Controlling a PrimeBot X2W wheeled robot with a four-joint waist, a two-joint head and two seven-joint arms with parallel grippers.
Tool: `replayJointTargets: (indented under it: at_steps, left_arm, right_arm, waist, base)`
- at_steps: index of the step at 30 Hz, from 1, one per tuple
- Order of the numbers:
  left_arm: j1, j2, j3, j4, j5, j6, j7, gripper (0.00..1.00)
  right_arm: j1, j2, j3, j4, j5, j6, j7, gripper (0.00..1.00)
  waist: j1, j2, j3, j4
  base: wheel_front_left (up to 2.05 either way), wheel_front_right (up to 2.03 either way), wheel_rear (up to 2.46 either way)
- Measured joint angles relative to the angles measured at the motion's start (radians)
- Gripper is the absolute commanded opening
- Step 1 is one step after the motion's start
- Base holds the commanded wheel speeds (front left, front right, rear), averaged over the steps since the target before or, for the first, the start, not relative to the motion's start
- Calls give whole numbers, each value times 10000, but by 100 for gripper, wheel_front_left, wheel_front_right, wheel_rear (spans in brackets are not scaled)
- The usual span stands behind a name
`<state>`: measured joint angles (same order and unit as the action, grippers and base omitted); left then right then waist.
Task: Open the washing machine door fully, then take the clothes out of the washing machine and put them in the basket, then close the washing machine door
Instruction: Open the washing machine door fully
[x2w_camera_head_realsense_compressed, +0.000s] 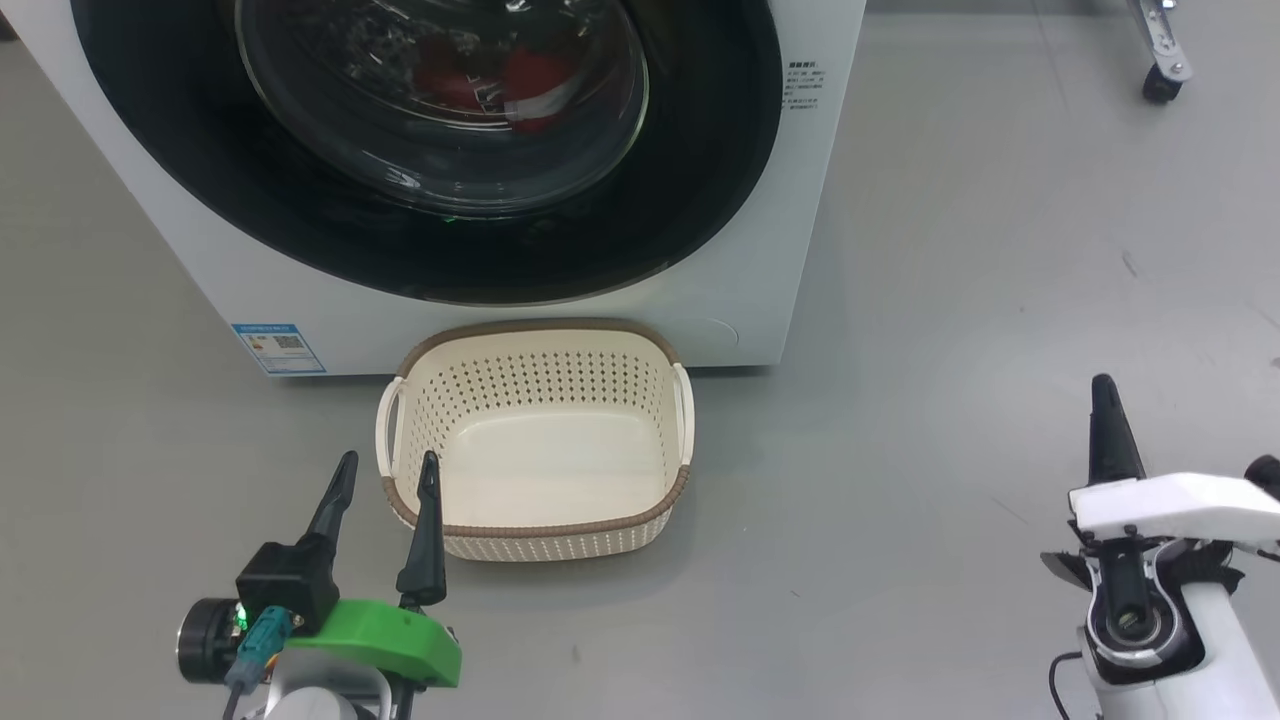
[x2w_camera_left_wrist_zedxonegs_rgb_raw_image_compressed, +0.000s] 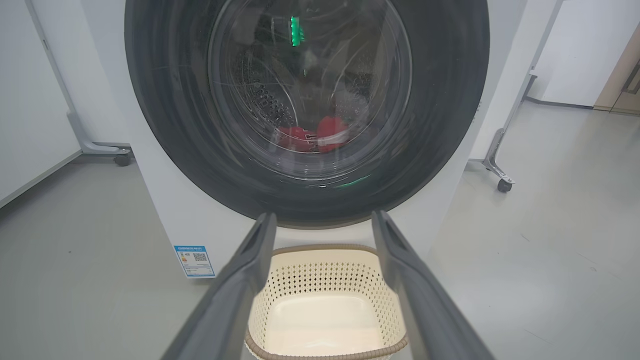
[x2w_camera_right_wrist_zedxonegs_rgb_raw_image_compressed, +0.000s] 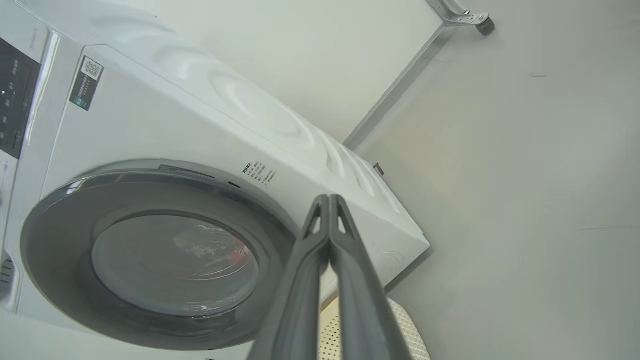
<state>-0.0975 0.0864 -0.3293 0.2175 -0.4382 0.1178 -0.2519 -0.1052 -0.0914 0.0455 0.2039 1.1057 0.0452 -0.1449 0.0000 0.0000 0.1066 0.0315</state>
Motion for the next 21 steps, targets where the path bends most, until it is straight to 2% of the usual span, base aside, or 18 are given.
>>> replayJointTargets:
  at_steps: [4, 15, 18, 21]
  left_arm:
    - [-185, -12, -56, -75, 48, 0, 0, 100]
    - [-1016, -148, -336, -424, 311, 0, -2, 100]
    - [-1285, -203, -441, -522, 385, 0, -2, 100]
    - [-1492, -268, -523, -558, 385, 0, -2, 100]
  right_arm:
    - [-726, 130, -332, 79, 1193, 148, 533, 0]
    - [-2881, 10, -974, 98, 3448, 150, 2242, 0]
    - [-3699, -79, -1267, 102, 4203, 15, 2863, 0]
    - [-4294, -384, -1383, 107, 4491, -132, 3298, 0]
  waist:
    - [0, 0, 330, 51]
    - [0, 0, 1375, 290]
    - [0, 0, 1814, 412]
    - [0, 0, 2149, 517]
  base:
    - [0, 0, 0]
    - [0, 0, 0]
    - [0, 0, 0]
    - [0, 0, 0]
